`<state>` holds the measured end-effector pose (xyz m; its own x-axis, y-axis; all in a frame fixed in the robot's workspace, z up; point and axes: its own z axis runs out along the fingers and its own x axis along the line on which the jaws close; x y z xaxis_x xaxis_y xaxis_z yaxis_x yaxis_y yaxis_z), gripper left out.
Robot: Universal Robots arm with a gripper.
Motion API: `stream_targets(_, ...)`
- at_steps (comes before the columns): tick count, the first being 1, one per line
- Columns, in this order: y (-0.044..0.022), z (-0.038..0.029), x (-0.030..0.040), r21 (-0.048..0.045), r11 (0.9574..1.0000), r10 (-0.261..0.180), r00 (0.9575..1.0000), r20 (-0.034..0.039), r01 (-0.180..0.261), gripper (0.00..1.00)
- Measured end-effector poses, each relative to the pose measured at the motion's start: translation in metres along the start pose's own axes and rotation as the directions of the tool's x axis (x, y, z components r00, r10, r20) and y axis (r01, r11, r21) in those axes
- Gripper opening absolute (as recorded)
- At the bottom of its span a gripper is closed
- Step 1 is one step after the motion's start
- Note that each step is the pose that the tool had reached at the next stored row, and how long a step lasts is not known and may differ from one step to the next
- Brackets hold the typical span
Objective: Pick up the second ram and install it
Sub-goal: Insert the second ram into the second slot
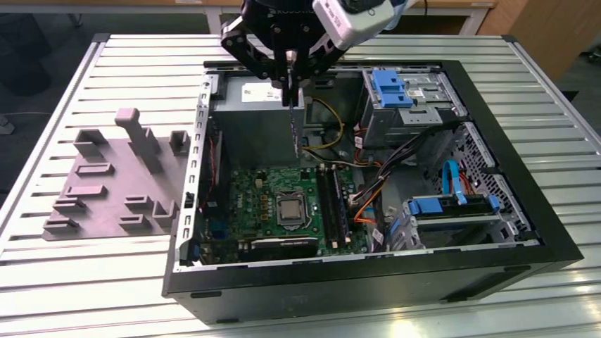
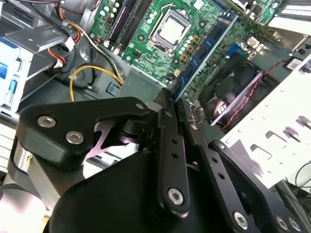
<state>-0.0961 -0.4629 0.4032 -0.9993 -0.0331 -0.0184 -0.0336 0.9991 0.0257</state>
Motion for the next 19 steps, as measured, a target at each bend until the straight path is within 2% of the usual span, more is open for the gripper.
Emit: stream_targets(19, -0.0077, 0.0341, -0.0016, 0.0006, 0.9997, 0.024, 0.9997, 0.0007, -0.024, 0.14)
